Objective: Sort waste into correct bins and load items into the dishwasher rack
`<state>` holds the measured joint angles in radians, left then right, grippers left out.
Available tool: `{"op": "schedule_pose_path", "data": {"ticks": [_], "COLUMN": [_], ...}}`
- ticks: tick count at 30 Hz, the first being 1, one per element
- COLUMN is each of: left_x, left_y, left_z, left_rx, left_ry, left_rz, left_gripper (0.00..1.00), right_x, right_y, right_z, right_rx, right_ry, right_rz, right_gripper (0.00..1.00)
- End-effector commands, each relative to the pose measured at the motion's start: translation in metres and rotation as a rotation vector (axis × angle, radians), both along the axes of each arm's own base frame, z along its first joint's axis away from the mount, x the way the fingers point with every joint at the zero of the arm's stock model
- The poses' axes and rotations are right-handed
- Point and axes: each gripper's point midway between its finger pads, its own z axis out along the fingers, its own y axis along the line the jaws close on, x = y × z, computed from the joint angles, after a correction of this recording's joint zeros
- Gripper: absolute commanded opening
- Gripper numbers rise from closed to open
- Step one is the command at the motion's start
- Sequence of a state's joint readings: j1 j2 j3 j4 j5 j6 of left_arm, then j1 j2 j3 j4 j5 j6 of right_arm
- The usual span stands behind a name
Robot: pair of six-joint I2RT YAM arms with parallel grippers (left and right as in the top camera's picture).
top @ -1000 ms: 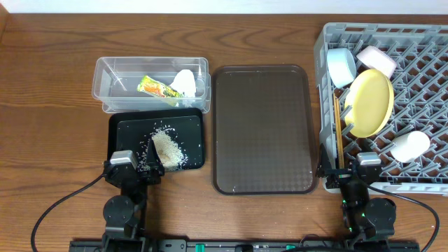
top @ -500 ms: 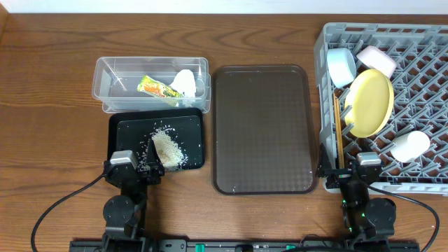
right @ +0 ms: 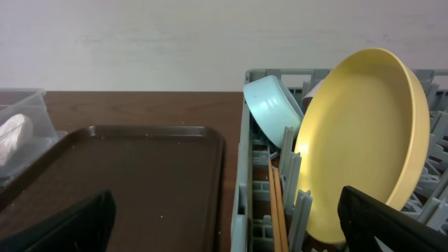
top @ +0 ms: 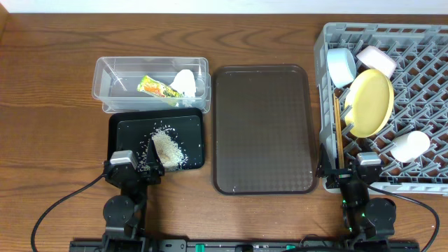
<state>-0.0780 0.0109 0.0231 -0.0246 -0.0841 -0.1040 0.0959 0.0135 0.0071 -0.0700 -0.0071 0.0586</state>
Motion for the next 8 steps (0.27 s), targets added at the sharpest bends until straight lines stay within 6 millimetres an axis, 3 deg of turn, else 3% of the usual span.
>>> {"op": "schedule_pose_path", "data": {"ticks": [1, 8], "left_x": [-0.0009, -0.0009], "left_y": [0.0020, 0.0020], "left_z": [-0.0176, -0.0176], "left_rx": [0.002, 0.002], "left_ry": [0.053, 0.053], "left_rz": [0.008, 0.008], "left_gripper": [0.75, 0.75], "right_x": [-0.0003, -0.0003], "right_y": [0.0018, 0.0018], "right_z": [-0.0014, -0.0014], "right_rx": [-0.013, -0.013], "right_ry": [0.003, 0.003], "right_rz": [0.010, 0.010], "right_gripper": [0.99, 0.99]}}
